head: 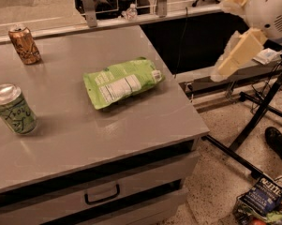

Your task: Move orange can near green rice chip bag

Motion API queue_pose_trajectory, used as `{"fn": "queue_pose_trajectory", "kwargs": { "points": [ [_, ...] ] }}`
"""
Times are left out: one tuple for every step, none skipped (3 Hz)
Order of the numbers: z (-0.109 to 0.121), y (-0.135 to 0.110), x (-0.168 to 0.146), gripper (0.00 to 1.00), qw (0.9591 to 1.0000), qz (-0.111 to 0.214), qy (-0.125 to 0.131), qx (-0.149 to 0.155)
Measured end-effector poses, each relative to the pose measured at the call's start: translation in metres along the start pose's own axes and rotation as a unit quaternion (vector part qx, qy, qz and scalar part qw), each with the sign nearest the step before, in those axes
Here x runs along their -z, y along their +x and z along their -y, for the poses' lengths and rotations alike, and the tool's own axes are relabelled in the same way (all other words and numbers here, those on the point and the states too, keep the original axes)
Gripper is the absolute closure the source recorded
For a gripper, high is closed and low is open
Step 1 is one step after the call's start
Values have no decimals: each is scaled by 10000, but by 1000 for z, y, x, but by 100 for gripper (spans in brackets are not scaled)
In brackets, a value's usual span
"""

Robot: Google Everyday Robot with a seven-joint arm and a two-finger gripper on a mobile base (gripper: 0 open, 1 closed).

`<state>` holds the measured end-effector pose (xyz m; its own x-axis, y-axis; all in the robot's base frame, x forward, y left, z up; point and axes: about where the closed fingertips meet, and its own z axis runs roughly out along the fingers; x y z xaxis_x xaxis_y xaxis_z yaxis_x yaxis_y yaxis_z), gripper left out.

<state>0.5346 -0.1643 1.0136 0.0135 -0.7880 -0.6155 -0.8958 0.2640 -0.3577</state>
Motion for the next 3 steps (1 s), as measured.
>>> {"fn": "queue_pose_trajectory", "kwargs": {
  "points": [
    [20,-47,-37,0,9941,1047,83,284],
    [28,-91,-72,0,9849,1632,-58,572],
    [36,-143,-114,0,9775,2013,-271,566]
  ]
}}
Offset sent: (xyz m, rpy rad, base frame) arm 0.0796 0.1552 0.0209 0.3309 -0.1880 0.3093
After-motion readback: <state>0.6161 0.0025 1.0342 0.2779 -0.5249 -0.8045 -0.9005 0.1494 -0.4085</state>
